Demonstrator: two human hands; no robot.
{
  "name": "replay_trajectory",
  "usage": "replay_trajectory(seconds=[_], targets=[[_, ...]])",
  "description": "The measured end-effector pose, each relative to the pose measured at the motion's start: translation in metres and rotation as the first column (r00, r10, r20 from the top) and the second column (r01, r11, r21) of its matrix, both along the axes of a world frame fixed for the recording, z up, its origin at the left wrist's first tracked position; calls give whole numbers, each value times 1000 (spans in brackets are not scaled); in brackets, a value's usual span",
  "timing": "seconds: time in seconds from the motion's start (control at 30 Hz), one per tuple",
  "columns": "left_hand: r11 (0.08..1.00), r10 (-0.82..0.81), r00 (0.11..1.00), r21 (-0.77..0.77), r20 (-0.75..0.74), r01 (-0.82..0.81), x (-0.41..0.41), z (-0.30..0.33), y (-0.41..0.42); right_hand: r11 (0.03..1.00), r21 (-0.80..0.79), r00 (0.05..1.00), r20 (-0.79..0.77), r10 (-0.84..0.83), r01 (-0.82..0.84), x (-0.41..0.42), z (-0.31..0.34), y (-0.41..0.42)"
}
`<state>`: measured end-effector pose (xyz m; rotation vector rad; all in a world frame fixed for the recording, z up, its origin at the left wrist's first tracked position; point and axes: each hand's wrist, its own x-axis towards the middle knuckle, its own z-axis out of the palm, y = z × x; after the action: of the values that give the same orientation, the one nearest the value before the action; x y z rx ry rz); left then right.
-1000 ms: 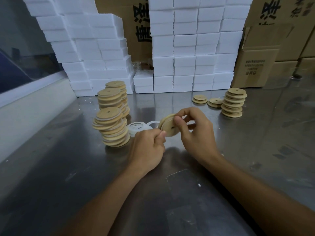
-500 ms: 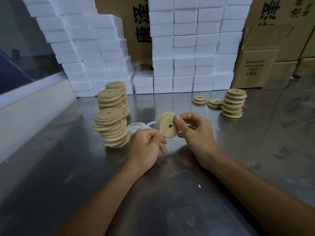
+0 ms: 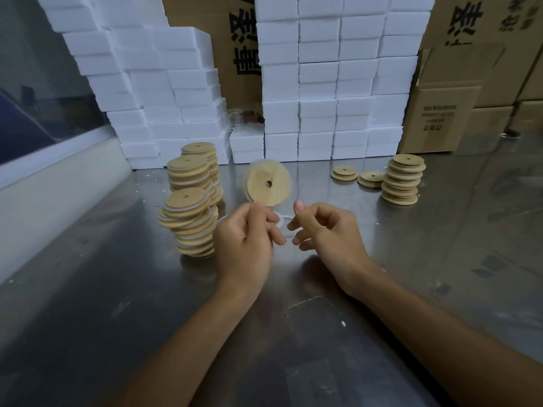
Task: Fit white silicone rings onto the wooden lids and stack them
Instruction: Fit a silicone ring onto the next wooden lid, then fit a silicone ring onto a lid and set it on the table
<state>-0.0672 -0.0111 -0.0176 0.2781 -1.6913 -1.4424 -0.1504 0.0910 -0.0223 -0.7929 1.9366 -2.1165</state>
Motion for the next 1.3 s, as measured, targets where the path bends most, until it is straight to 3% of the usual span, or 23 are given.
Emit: replay_trajectory(seconds=[0.2,0.5,0.83,1.3], targets=[[952,235,968,222,-88,-211,-1,17,-2,1000,16,999,47,-21,20,-2,-1,0],[894,304,952,358,-42,-270,0,27,-10,999,43,999,30,-22,21,-2,-2,0],[867,355,935,378,-9,-326,-1,27,-13,999,44,1000,20,-8,7,-2,-3,-2],[900,322,947,313,-1,-305,-4,15,-15,998,64,1000,10,-26,26,-3,-3,-1]])
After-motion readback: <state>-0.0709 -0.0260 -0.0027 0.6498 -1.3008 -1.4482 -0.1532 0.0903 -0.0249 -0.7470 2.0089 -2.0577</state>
